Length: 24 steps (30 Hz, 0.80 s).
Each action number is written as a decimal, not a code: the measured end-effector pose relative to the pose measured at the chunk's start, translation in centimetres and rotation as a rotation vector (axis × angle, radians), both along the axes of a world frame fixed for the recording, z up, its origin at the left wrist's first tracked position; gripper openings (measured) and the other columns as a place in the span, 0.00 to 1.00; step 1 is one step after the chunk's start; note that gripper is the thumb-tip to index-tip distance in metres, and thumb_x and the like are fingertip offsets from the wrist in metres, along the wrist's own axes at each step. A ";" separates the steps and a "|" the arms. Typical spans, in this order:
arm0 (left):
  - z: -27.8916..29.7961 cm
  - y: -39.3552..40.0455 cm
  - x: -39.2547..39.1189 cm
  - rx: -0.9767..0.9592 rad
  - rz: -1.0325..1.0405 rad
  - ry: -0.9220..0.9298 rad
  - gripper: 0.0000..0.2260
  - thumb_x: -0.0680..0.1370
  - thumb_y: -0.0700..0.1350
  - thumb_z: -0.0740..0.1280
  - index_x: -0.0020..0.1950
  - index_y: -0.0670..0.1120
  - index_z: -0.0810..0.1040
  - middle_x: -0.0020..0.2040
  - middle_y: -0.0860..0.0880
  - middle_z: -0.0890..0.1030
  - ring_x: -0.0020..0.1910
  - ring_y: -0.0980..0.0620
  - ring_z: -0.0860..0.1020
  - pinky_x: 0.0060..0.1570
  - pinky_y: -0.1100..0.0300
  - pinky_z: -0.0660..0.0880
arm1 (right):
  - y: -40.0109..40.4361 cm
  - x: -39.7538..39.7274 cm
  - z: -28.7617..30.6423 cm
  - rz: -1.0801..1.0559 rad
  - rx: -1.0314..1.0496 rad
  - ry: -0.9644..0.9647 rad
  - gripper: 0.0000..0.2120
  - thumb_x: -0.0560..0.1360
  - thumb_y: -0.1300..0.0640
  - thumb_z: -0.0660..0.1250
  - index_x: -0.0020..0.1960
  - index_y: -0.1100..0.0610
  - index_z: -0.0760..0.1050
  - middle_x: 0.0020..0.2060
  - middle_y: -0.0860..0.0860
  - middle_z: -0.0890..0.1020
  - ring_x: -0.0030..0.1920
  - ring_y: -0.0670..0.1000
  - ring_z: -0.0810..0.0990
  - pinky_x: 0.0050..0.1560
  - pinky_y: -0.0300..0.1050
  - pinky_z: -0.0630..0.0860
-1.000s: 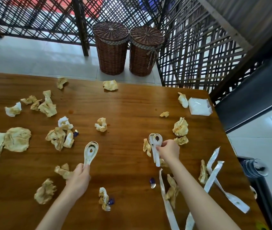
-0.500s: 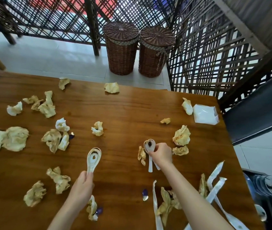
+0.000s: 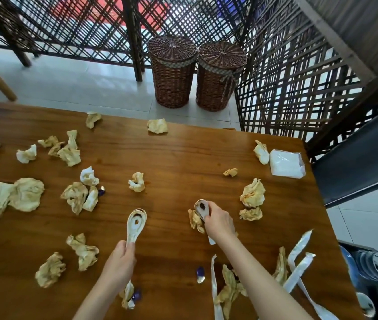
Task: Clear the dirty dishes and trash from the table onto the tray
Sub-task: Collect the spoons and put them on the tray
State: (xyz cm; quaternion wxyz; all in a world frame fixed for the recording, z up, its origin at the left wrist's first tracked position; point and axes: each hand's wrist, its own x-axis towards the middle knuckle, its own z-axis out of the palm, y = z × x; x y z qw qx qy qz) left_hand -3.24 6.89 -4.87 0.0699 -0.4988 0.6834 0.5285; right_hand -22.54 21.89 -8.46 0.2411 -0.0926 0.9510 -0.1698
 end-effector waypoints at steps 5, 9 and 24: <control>0.2 0.4 0.0 0.008 0.000 -0.003 0.15 0.82 0.48 0.52 0.42 0.41 0.70 0.33 0.46 0.71 0.31 0.51 0.68 0.31 0.58 0.64 | -0.3 0.2 0.0 0.020 -0.012 -0.004 0.25 0.79 0.61 0.56 0.74 0.46 0.57 0.61 0.53 0.77 0.56 0.54 0.77 0.53 0.48 0.76; 0.3 0.6 0.2 0.012 -0.009 -0.007 0.15 0.82 0.49 0.52 0.42 0.42 0.70 0.34 0.46 0.71 0.33 0.51 0.69 0.32 0.58 0.65 | -0.4 0.2 0.2 0.035 0.026 0.013 0.24 0.80 0.60 0.53 0.74 0.46 0.57 0.59 0.54 0.77 0.56 0.55 0.76 0.52 0.48 0.74; 0.2 0.7 1.2 -0.002 -0.003 -0.027 0.15 0.82 0.49 0.52 0.41 0.42 0.70 0.35 0.47 0.72 0.33 0.51 0.69 0.32 0.57 0.64 | -1.0 -0.5 1.6 0.028 0.040 0.218 0.08 0.78 0.59 0.62 0.49 0.56 0.81 0.44 0.51 0.82 0.44 0.51 0.80 0.36 0.41 0.75</control>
